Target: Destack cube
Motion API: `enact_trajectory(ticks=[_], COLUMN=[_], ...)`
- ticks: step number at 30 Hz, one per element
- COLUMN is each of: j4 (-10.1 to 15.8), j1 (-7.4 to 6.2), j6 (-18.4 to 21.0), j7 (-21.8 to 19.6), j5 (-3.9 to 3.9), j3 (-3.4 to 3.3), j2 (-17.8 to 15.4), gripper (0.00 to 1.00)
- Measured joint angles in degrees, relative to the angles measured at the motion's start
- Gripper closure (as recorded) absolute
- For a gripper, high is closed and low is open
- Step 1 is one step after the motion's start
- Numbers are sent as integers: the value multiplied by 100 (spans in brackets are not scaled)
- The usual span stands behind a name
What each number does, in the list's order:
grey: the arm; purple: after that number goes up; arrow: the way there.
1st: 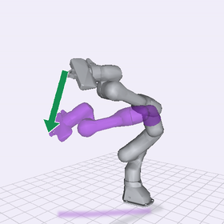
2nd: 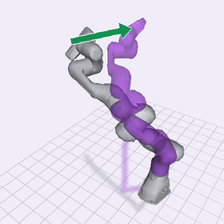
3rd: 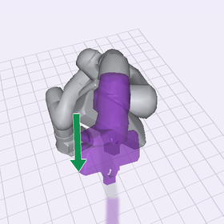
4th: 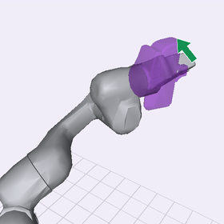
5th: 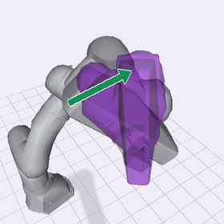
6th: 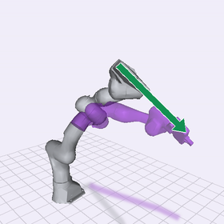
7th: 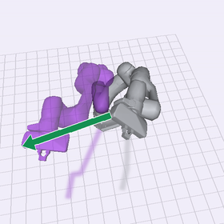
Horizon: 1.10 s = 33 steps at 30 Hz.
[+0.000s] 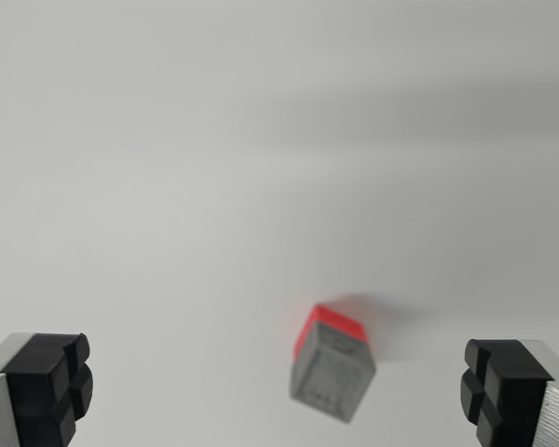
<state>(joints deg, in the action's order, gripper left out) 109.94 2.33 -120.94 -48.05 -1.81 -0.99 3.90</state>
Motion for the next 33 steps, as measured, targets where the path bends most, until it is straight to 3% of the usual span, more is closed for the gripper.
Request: enact_trajectory(ticks=[18, 33], j4=[35, 420], j1=[0, 0], j6=[-9, -229], j7=[-12, -148], j5=[0, 4], j3=[0, -16], j2=[-1, -99], gripper=[0, 0])
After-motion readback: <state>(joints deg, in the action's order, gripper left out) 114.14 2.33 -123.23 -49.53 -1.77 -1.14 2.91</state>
